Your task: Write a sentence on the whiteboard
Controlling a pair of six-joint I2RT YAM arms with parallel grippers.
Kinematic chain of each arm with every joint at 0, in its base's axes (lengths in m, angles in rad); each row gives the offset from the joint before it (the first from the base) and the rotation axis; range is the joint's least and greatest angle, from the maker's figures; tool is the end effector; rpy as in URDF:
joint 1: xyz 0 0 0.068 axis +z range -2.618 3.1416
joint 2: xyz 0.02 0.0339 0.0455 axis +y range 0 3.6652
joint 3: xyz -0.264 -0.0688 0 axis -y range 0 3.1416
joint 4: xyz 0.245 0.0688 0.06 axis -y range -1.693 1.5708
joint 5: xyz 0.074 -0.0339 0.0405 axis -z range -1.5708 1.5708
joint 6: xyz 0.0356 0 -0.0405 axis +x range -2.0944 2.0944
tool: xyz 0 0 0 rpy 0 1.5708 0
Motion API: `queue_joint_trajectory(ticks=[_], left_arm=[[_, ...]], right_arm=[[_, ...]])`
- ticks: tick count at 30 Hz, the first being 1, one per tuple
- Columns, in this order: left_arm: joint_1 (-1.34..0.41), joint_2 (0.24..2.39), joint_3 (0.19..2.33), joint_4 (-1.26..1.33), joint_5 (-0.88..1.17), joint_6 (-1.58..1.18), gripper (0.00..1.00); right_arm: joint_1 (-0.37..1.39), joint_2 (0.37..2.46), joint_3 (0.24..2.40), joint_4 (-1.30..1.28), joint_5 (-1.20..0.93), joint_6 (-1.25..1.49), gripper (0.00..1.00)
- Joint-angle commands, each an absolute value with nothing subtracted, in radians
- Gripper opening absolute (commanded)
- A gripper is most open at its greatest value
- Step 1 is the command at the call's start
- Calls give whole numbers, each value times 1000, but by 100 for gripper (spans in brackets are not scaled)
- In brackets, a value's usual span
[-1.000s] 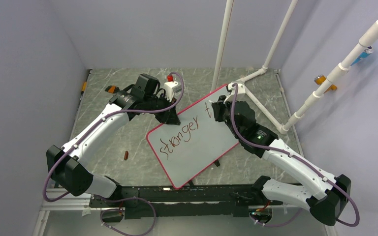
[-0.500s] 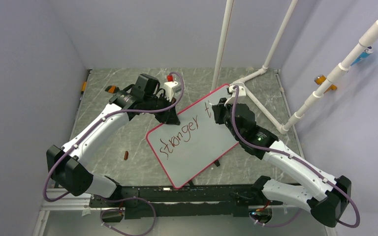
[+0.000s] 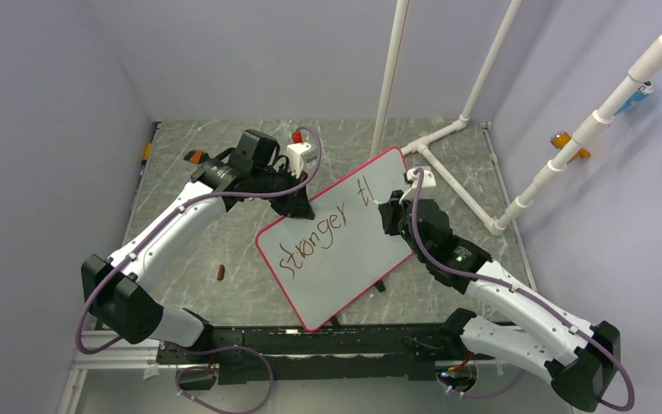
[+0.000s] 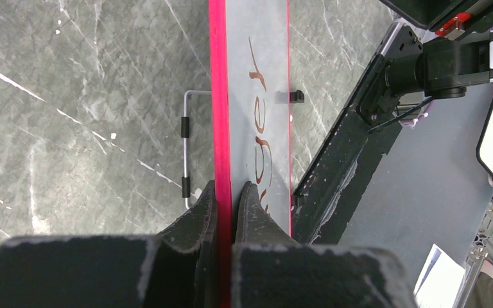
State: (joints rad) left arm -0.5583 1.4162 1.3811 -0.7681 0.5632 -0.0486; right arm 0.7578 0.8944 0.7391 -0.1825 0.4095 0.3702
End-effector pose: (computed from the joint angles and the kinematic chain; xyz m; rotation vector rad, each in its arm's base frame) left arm 0.2432 -0.1743 0.3508 0.8782 2.2565 -0.9542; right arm 0.1599 0.1318 0.3054 -0.0905 1.8954 0.3817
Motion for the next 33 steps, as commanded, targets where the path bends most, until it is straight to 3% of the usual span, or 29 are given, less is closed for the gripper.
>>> queue_joint_trajectory(ticks=[1, 33], left_arm=[[-560, 1402, 1382, -695, 386, 146, 0], [-567, 1401, 1382, -699, 379, 150, 0]], right_arm=[[756, 880, 704, -217, 373, 408, 0], [756, 991, 902, -158, 404, 319, 0]])
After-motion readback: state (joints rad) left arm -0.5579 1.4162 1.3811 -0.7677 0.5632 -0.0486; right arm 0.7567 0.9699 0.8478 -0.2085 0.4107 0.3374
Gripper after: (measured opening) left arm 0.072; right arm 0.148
